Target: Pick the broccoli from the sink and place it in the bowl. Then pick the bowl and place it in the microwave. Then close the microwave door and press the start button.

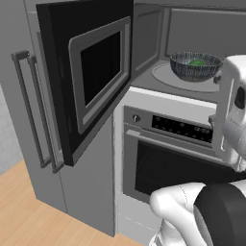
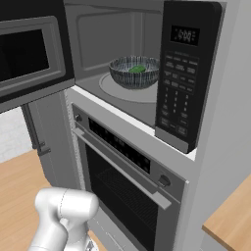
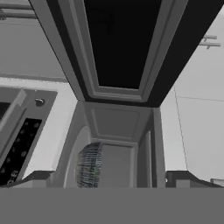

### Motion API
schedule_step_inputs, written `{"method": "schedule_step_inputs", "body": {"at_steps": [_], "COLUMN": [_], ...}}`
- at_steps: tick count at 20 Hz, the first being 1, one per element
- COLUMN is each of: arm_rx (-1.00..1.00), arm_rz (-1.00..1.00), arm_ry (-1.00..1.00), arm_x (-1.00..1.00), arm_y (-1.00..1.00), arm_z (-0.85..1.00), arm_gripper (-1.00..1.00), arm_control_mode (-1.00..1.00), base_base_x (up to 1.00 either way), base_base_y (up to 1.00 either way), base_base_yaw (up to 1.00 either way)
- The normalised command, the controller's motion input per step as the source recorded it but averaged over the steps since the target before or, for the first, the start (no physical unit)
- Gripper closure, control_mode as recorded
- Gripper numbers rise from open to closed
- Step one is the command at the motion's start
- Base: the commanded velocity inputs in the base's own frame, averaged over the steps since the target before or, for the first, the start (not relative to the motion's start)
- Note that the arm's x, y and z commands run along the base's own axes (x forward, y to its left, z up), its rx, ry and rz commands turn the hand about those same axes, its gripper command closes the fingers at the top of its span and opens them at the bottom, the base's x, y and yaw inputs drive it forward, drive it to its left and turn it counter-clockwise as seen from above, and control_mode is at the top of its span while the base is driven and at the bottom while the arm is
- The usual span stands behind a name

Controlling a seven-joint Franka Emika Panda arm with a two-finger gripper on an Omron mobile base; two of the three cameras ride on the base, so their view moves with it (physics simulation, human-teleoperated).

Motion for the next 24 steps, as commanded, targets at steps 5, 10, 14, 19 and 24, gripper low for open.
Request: {"method": "schedule_step_inputs", "body": {"at_steps": [5, 10, 14, 19, 24], "arm_rx": [0.00, 0.00, 0.00, 0.00, 0.00], "arm_rz": [-0.01, 0.00, -0.01, -0.03, -0.03], "arm_ry": [0.00, 0.00, 0.00, 0.00, 0.00], "arm_x": [-0.13, -0.02, -0.05, -0.08, 0.00], "arm_y": [0.64, 0.60, 0.61, 0.60, 0.60], "arm_z": [-0.04, -0.15, -0.31, -0.30, -0.36], "arm_gripper": [-1.00, -1.00, -1.00, -1.00, -1.00], "arm_control_mode": [-1.00, -1.00, -1.00, -1.00, -1.00], "base_base_x": [0.00, 0.00, 0.00, 0.00, 0.00], "base_base_y": [0.00, 0.00, 0.00, 0.00, 0.00], "base_base_yaw": [0.00, 0.00, 0.00, 0.00, 0.00]}}
